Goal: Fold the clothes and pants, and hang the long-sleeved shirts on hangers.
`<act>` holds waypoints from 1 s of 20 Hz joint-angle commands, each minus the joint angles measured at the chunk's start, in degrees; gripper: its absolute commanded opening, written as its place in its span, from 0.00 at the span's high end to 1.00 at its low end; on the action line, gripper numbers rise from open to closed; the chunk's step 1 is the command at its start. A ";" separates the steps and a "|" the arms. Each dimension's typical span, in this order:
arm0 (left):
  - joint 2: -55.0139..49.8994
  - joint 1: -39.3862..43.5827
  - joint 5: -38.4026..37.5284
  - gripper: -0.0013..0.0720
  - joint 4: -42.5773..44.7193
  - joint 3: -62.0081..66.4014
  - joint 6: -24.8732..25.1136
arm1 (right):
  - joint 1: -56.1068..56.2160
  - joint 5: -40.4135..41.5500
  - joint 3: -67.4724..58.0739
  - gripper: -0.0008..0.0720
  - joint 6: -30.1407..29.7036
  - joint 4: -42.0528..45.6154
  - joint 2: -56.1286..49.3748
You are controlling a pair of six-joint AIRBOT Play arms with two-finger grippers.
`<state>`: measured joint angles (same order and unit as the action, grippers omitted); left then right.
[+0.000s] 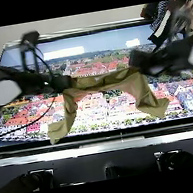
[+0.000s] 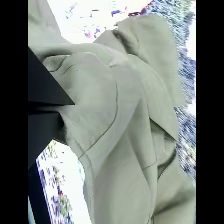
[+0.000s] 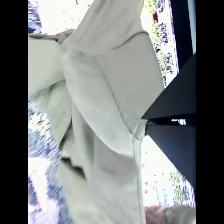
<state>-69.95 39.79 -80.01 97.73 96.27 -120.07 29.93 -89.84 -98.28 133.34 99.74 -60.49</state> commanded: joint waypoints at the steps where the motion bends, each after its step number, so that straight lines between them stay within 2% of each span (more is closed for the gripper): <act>1: 2.14 1.53 -5.35 0.96 0.07 6.08 0.00 | -0.37 -6.69 -11.96 0.96 -2.27 -0.39 0.02; 4: 2.16 2.97 -6.45 0.96 0.22 6.99 -2.19 | -0.37 -9.86 -13.77 0.96 -2.58 -0.37 -0.28; 6: 1.31 3.08 -6.97 0.96 0.20 4.90 -5.05 | -0.37 -13.14 -12.83 0.96 -5.16 0.24 -1.86; 9: 0.83 3.04 -5.05 0.96 0.15 -3.65 -9.05 | 3.08 -12.92 -1.86 0.95 -6.12 7.21 -1.60; 10: 0.83 3.04 -3.21 0.96 -0.28 -7.52 -9.62 | 6.08 -10.73 4.66 0.96 -3.41 10.01 -0.61; 12: 0.72 3.02 2.86 0.96 -2.32 -15.10 -10.12 | 11.17 -1.07 18.58 0.96 4.94 10.91 1.36; 16: -1.03 1.92 9.88 0.96 -4.76 -24.96 -11.58 | 13.90 14.19 38.82 0.96 20.63 10.36 1.42; 18: -1.79 1.38 11.76 0.96 -4.81 -27.04 -11.61 | 13.88 17.46 41.88 0.96 23.61 10.40 1.38; 20: -2.34 0.85 12.37 0.96 -5.22 -27.32 -11.58 | 13.90 18.49 41.97 0.95 23.54 10.36 1.42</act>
<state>-71.42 41.34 -70.74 93.45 71.66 -131.13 43.18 -77.01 -60.71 152.07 109.78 -59.20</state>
